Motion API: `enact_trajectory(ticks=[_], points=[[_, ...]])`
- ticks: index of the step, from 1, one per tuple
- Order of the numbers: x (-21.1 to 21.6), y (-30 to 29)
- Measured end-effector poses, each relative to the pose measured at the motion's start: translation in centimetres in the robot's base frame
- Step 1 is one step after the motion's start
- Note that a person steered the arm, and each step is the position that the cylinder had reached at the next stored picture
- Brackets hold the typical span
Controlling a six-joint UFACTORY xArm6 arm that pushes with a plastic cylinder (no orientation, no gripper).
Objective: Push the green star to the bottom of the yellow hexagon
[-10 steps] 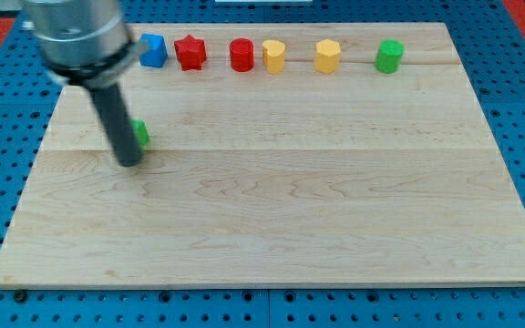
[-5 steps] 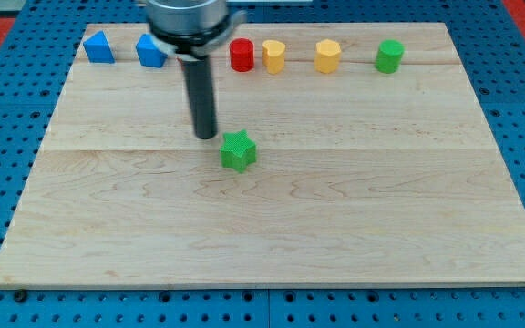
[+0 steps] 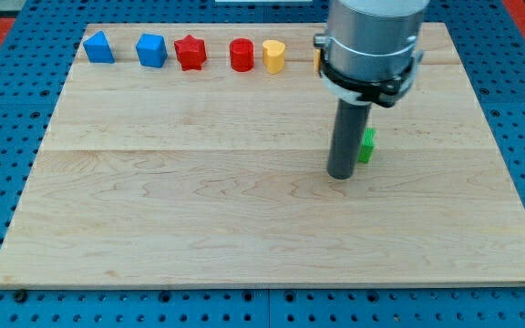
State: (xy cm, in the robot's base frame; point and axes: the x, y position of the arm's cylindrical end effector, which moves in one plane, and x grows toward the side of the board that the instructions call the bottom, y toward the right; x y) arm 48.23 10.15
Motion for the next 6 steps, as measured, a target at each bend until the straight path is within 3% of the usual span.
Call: enact_trajectory(ticks=[2,4,5,6], points=[[-5.6,3.3],[-4.3,1.8],[-5.7,-1.2],[-9.9,0.7]])
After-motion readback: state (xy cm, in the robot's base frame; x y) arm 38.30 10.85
